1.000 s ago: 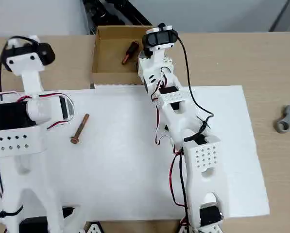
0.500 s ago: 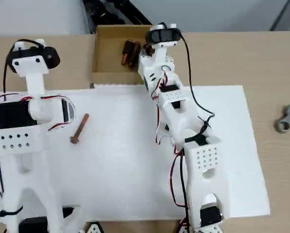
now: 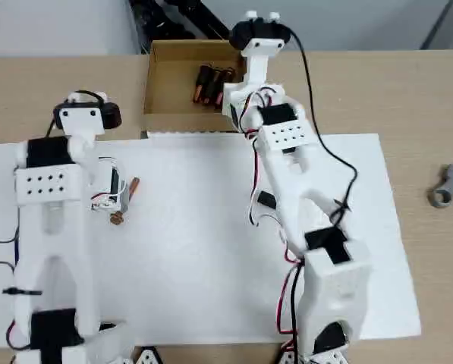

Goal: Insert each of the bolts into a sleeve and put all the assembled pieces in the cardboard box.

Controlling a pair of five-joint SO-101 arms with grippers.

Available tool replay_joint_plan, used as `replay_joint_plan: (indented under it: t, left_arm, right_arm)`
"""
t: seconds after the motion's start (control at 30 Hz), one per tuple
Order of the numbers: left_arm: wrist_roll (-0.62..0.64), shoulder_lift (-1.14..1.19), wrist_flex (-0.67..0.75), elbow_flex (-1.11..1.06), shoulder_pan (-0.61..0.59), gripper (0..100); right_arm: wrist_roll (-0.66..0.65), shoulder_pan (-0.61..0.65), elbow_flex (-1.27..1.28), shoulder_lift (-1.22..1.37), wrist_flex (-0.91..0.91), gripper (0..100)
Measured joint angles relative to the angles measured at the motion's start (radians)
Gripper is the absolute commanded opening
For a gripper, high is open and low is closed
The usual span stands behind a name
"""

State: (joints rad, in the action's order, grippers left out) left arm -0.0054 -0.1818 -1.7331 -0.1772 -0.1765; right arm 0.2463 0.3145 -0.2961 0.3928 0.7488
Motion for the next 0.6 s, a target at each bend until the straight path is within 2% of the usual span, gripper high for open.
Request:
replay_joint_plan:
  t: [0.27, 0.6]
  left_arm:
    - [-0.095, 0.061, 0.086, 0.0, -0.002, 14]
    - [-0.152, 0.212, 0.173, 0.0, -0.002, 14]
  right_arm:
    - [0.0, -0.018, 0.0, -0.183, 0.37, 16.2]
    - [0.0, -0.086, 0.0, -0.311, 0.69, 16.2]
